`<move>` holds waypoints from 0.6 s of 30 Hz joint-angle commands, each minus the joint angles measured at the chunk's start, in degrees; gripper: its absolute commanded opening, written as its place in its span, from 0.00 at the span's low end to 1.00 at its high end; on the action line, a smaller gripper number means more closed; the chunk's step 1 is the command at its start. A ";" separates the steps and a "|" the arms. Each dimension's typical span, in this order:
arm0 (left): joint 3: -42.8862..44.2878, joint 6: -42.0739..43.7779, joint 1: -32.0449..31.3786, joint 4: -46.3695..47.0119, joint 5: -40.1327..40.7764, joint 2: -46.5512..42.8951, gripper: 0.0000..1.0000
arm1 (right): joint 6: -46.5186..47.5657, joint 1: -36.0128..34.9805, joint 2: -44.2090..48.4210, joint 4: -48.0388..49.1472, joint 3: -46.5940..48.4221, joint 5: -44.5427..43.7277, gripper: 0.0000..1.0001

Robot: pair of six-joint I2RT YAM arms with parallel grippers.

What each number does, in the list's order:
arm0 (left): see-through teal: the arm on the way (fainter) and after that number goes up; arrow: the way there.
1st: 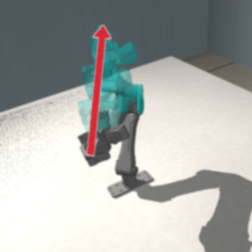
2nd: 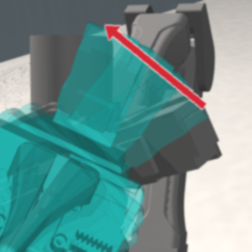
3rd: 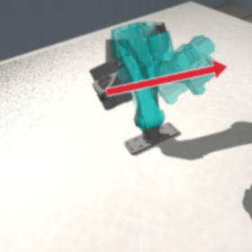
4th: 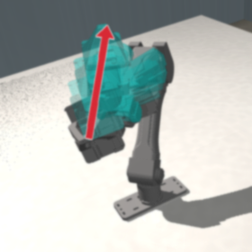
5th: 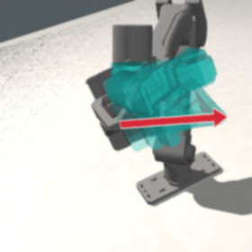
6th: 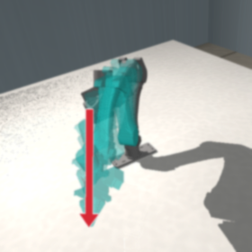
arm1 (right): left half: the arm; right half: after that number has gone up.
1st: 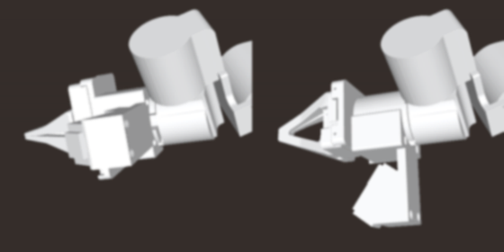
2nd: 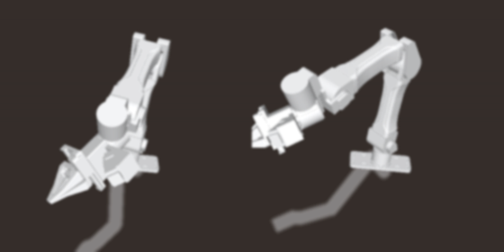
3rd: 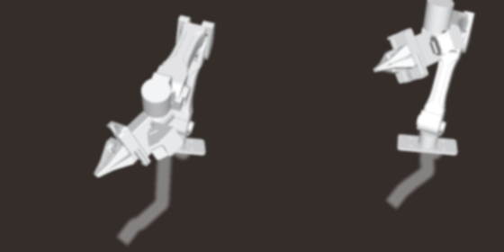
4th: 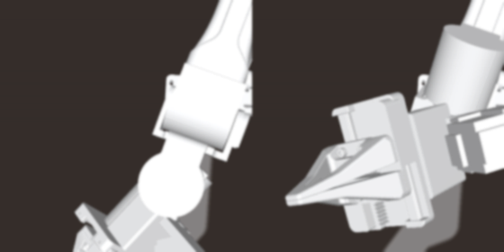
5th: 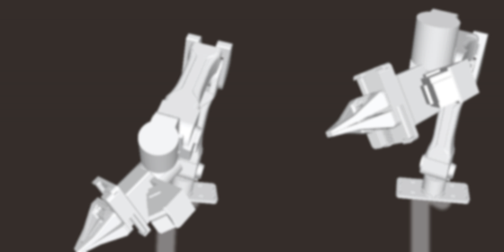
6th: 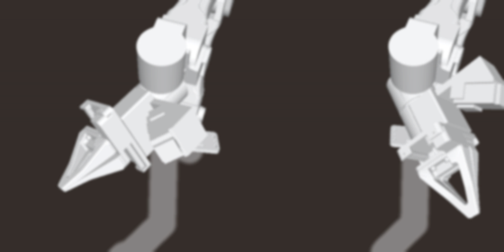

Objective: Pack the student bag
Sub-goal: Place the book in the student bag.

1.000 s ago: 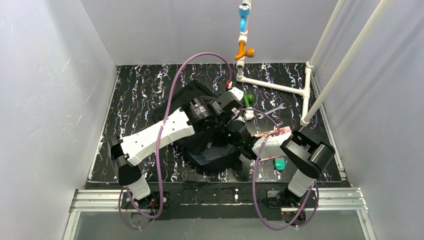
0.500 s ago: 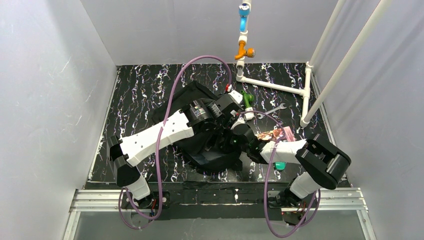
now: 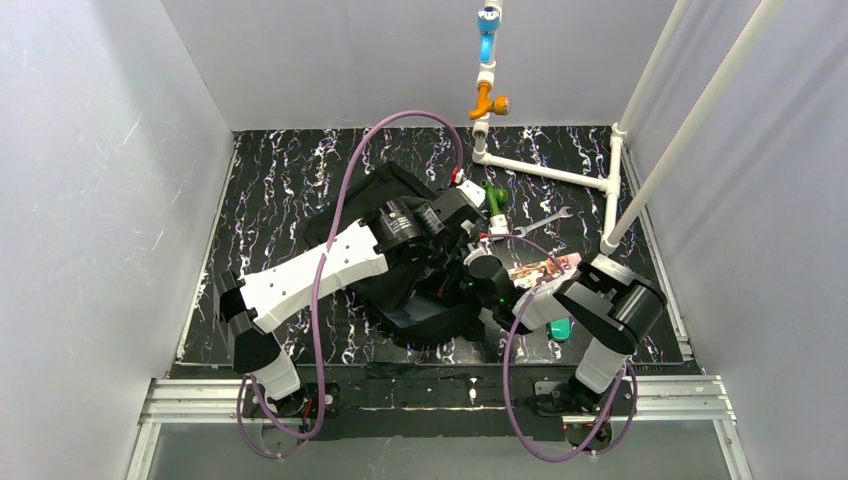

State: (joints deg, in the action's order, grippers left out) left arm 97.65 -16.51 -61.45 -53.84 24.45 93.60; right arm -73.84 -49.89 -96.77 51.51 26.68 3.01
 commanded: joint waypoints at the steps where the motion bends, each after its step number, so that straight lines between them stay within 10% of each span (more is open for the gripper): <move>1: 0.71 -0.35 -0.16 0.26 1.46 -4.23 0.00 | -5.46 0.23 -0.95 11.31 -0.45 0.27 0.01; 12: -0.34 -0.69 -0.16 0.32 3.67 -5.38 0.00 | -10.07 0.05 13.39 1.41 -5.66 -14.01 0.01; 18: -0.42 -1.50 -0.16 0.29 2.26 -5.32 0.00 | -6.90 -0.17 5.95 -0.74 4.64 -13.73 0.01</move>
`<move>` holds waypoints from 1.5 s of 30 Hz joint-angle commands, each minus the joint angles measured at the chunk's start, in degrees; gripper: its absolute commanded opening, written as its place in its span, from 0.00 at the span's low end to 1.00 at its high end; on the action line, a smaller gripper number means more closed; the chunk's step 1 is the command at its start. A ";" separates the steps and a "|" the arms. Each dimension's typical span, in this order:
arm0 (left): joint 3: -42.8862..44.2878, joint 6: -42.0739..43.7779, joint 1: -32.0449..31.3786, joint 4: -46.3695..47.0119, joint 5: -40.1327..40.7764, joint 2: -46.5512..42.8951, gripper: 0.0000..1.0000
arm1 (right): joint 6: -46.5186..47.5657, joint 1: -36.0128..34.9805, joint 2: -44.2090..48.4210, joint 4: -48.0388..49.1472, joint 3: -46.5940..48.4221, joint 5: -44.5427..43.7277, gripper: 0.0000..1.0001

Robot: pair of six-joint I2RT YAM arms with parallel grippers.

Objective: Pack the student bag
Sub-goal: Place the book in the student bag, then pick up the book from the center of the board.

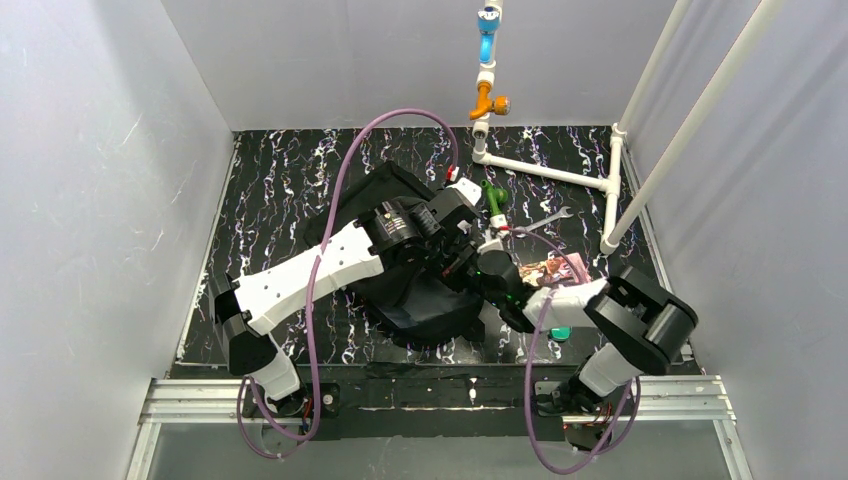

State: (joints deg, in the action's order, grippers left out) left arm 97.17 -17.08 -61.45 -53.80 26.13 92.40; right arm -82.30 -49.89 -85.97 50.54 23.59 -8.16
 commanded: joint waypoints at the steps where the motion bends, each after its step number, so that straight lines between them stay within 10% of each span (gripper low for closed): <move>1: 0.09 -0.99 -0.16 0.18 0.52 -4.17 0.00 | 1.91 -0.46 -6.75 1.71 8.68 -1.86 0.01; 8: -0.04 -0.59 -0.16 -0.01 1.14 -4.52 0.00 | 2.59 -3.92 -14.64 7.37 11.38 -2.33 0.02; 18: -3.82 -0.50 -0.03 -0.25 4.50 -5.48 0.00 | 14.08 -3.59 -10.36 -6.81 10.36 8.60 0.69; 26: -10.88 -2.29 3.61 1.47 3.77 -7.23 0.00 | 30.41 -3.11 10.75 -34.87 7.08 13.60 0.92; 33: -16.31 -4.81 6.96 3.63 0.37 -5.66 0.00 | 43.57 -2.98 27.82 -58.23 12.36 6.95 0.88; 45: -28.46 -8.05 9.70 9.08 -3.54 -2.08 0.00 | 52.93 6.40 27.94 -84.47 28.33 -20.45 0.98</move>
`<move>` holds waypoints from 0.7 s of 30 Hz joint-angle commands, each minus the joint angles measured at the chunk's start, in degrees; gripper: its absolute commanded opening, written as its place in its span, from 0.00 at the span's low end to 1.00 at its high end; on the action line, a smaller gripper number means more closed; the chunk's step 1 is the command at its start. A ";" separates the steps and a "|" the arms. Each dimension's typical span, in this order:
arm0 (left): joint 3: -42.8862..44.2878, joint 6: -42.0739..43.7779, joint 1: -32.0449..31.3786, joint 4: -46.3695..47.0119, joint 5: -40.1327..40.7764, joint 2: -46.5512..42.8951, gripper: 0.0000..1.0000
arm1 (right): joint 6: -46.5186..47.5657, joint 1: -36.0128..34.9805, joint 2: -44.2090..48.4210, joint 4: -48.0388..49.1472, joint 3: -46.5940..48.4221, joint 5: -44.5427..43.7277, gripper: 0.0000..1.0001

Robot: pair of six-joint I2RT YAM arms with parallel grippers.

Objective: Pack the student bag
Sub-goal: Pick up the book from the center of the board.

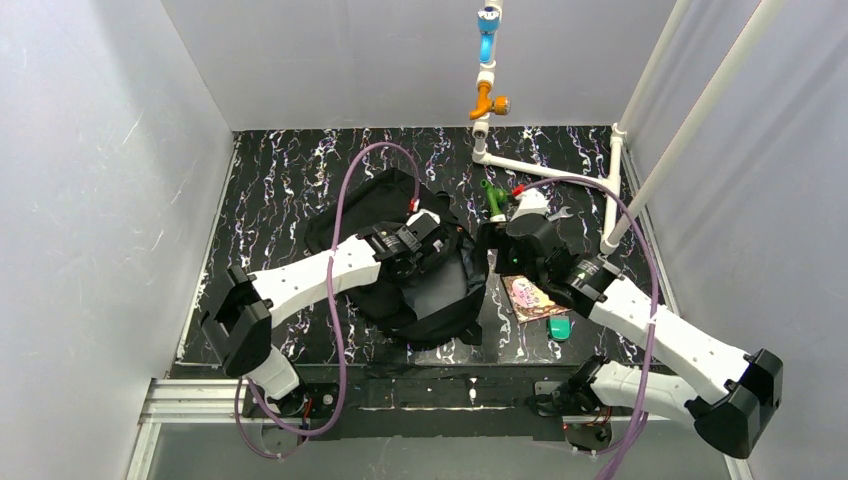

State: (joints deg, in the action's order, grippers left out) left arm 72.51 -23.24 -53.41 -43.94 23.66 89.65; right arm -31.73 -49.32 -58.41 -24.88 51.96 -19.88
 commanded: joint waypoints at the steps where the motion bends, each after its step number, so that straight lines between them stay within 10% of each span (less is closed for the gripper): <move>1: -4.62 -1.81 2.04 -0.71 -0.96 0.78 0.00 | 1.65 8.76 -0.03 -9.77 -0.48 -7.90 0.98; 15: -4.61 5.49 7.74 -4.04 -8.06 -7.00 0.01 | -4.59 46.08 -1.06 -11.24 -10.41 13.14 0.98; 21: 4.01 5.45 7.49 1.01 -23.30 -8.40 0.50 | -5.07 52.93 0.10 -9.75 -13.83 14.00 0.98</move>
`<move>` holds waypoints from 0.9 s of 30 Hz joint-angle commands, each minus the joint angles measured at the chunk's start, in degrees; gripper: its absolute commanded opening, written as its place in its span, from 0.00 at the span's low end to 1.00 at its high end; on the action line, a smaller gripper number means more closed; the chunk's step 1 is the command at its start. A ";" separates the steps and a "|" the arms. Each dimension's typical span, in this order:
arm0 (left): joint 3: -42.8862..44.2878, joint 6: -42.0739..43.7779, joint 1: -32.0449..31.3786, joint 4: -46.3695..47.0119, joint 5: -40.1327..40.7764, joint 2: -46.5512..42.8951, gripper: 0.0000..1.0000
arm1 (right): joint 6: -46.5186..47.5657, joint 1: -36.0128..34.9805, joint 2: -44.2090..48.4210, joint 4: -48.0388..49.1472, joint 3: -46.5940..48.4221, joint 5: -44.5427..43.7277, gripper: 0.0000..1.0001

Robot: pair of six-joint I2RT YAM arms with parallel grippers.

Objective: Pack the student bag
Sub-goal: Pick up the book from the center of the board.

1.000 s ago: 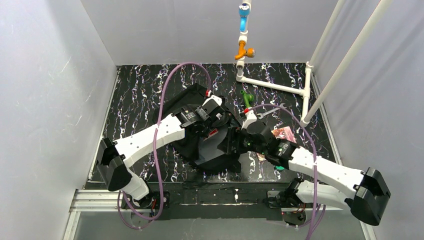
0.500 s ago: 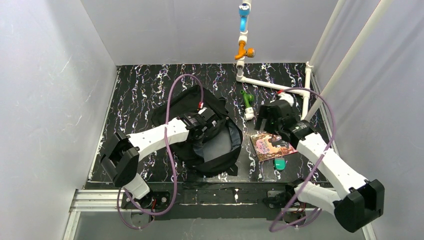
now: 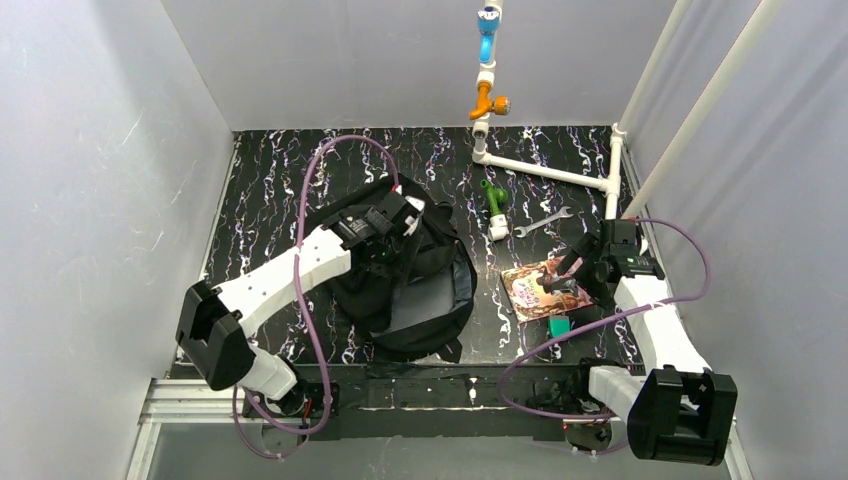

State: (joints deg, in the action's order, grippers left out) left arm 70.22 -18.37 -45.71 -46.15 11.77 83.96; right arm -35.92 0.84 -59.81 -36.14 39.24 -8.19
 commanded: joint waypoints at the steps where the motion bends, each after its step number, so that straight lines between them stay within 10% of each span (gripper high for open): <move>1: 7.46 0.20 -0.50 4.88 -13.81 -2.33 0.55 | -0.82 3.29 1.36 1.73 -1.48 2.38 0.98; 14: 26.57 -2.41 -9.33 15.69 -19.95 17.67 0.84 | -0.13 6.15 -0.53 8.80 -5.76 7.30 0.94; 22: 30.90 -5.25 -10.11 25.50 -21.53 31.56 0.81 | 0.66 6.27 -0.65 10.18 -7.29 7.69 0.90; 27: 29.92 -4.76 -10.54 34.99 -17.24 37.03 0.84 | 1.45 6.30 -0.86 11.89 -8.57 11.77 0.71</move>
State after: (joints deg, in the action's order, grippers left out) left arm 99.26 -23.14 -55.83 -19.73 -8.21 120.01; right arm -35.48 6.79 -60.51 -26.96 31.79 0.49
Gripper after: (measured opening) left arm 0.831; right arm 0.735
